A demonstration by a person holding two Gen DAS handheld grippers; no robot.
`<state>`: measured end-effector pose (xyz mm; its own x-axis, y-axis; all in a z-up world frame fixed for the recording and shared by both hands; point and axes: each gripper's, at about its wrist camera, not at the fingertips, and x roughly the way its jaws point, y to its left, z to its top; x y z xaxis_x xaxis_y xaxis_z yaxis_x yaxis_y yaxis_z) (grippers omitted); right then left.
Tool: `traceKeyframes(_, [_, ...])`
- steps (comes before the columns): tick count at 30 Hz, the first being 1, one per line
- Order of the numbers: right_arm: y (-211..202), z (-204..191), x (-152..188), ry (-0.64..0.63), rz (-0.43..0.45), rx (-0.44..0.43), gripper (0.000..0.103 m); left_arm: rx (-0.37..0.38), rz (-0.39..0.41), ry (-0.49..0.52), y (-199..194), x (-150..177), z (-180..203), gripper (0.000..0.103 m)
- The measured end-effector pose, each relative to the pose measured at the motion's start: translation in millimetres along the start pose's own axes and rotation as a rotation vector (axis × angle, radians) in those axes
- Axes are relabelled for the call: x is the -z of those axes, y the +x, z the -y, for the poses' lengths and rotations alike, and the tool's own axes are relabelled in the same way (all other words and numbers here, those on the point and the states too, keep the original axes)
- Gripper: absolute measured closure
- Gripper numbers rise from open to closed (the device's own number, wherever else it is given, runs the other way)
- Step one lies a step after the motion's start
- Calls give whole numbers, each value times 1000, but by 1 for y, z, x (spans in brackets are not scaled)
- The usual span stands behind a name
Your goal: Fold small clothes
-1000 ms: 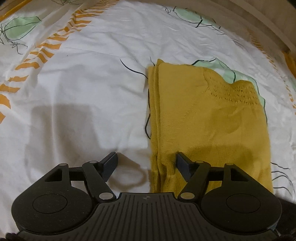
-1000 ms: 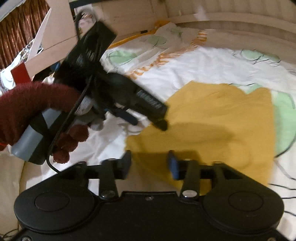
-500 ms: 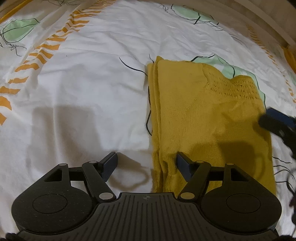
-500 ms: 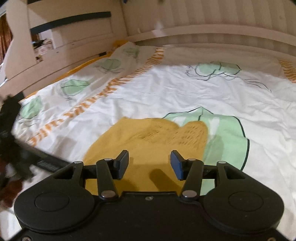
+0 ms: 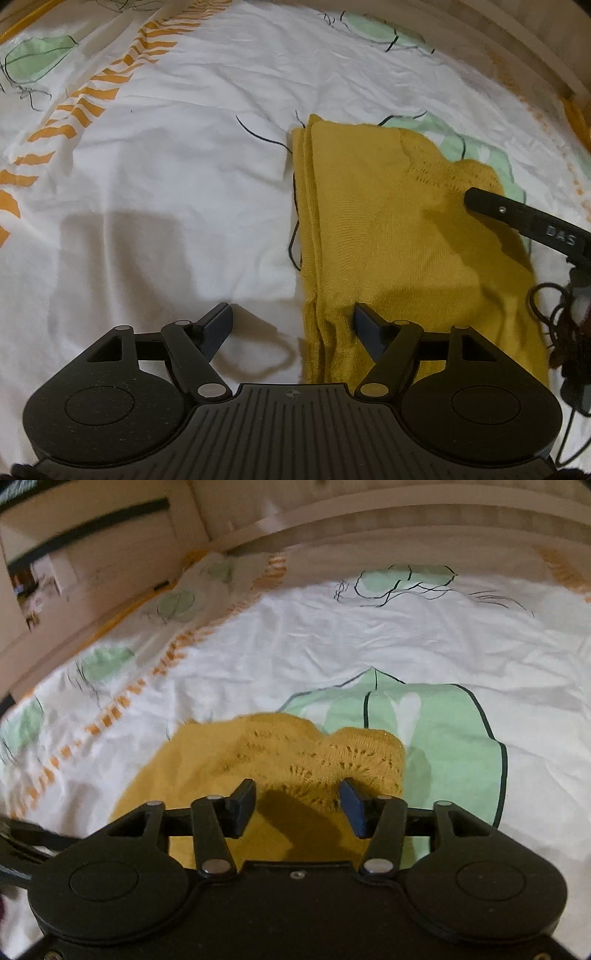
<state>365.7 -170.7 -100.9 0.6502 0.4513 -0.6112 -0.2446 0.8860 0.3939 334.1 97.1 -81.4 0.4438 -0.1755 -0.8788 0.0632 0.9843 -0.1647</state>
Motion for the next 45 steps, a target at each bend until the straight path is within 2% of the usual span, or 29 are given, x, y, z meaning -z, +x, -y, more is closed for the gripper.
traceKeyframes(1, [-6, 1, 0, 16, 11, -16, 36, 22, 4, -11, -1, 1, -3, 33])
traceKeyframes(3, [-13, 2, 0, 33, 27, -35, 24, 70, 8, -42, -3, 2, -8, 33])
traceKeyframes(4, [-18, 3, 1, 43, 33, -41, 23, 89, 8, -60, -4, 2, -10, 33])
traceKeyframes(9, [-37, 20, 5, 133, 47, -59, 20, 180, -2, -119, -12, 7, -16, 32])
traceKeyframes(18, [-48, 45, 17, 223, 11, -73, 18, 232, -57, -104, -12, 19, -9, 31])
traceKeyframes(23, [-38, 57, 23, 293, -18, -124, 16, 255, -67, -106, 1, 16, -6, 24])
traceKeyframes(28, [-22, 65, 26, 340, -42, -167, 13, 287, -53, -112, 9, 12, 0, 22])
traceKeyframes(30, [-18, 66, 25, 348, -34, -186, 10, 303, -51, -129, 12, 10, -1, 16])
traceKeyframes(33, [-10, 68, 21, 370, -30, -219, 9, 317, -48, -149, 12, 9, 0, 16])
traceKeyframes(38, [7, 65, 13, 362, -52, -284, 8, 311, -46, -119, 11, 7, 7, 16])
traceKeyframes(39, [9, 65, 13, 365, -56, -296, 8, 320, -45, -115, 10, 8, 9, 16])
traceKeyframes(42, [17, 64, 12, 379, -55, -321, 5, 411, -63, -135, 11, 9, 11, 17])
traceKeyframes(45, [18, 62, 12, 370, -58, -328, 2, 415, -78, -128, 15, 9, 15, 17])
